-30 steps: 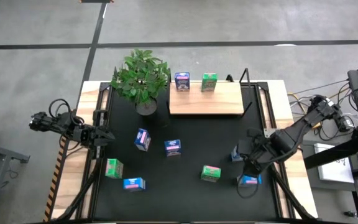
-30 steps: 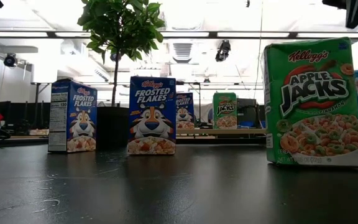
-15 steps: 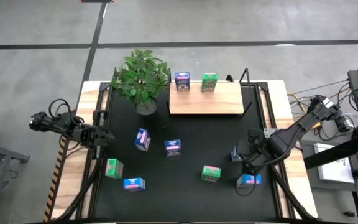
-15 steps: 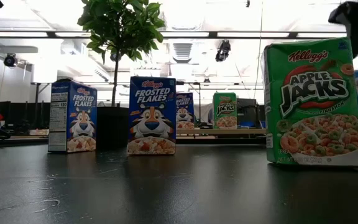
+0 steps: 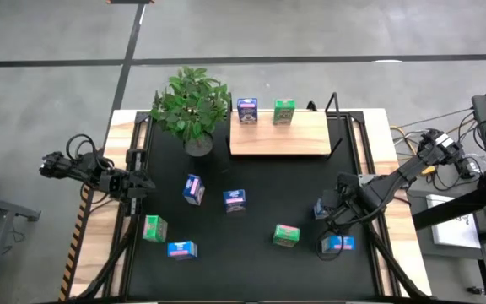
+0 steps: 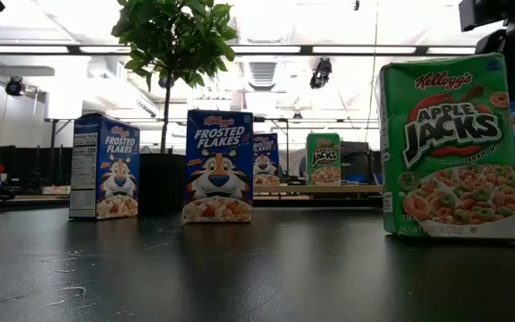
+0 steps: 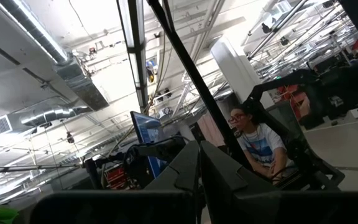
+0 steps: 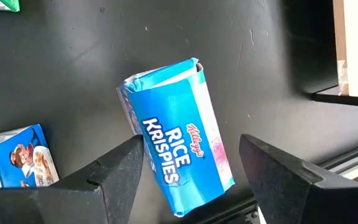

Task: Stack cereal on shelf
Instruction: Put the top right light blue cereal box on the shelf

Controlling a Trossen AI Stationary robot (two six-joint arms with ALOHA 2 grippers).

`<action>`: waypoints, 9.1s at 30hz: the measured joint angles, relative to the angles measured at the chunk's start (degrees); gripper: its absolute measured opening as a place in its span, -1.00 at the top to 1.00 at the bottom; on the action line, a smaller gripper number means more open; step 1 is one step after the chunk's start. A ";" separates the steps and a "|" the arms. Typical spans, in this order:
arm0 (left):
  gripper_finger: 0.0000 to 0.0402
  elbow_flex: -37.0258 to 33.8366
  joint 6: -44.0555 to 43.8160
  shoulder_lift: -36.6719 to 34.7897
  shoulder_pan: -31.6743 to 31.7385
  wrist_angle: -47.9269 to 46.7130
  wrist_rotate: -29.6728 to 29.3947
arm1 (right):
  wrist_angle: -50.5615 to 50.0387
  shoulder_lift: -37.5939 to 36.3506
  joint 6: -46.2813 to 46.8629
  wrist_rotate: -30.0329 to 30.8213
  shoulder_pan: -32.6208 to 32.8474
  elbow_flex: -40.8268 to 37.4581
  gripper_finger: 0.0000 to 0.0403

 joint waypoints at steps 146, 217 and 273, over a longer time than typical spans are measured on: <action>1.00 0.00 -0.31 0.00 0.00 -0.28 0.03 | 13.88 16.68 -59.02 1.78 -73.64 28.58 0.94; 1.00 -0.02 -0.26 0.00 0.02 -0.31 0.06 | 42.68 13.90 -60.43 1.95 -71.11 -1.05 0.94; 1.00 0.00 -0.24 0.00 0.00 -0.28 0.04 | 45.41 14.05 -63.52 4.98 -74.53 -1.15 0.94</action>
